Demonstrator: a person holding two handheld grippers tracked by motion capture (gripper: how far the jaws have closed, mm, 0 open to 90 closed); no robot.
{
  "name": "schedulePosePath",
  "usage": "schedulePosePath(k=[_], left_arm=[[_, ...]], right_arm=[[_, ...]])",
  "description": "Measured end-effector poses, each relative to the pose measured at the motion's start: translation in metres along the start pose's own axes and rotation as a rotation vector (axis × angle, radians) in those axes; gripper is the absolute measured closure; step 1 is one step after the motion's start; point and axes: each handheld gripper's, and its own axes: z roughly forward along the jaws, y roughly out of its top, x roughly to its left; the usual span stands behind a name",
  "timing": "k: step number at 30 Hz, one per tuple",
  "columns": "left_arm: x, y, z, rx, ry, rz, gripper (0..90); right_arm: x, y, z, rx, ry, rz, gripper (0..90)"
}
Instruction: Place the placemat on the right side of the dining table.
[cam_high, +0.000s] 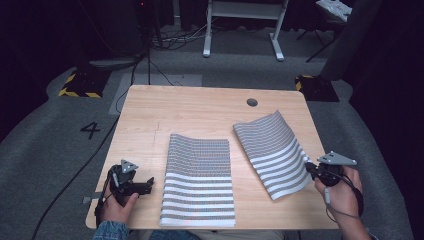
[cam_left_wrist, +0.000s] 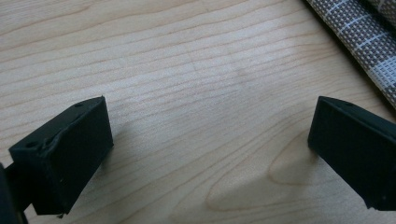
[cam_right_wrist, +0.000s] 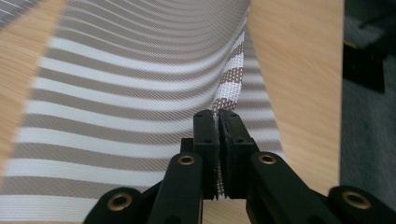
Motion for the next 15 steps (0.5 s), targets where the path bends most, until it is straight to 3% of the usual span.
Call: schedulePosePath(k=[9,15], left_arm=[[0.000,0.000,0.000,0.000,0.001,0.000,0.1],[0.000,0.000,0.000,0.000,-0.002,0.002,0.0]], right_arm=[[0.055,0.025,-0.018,-0.101,0.184,-0.082,87.5],[0.091,0.029,-0.025,-0.124,0.330,-0.120,87.5]])
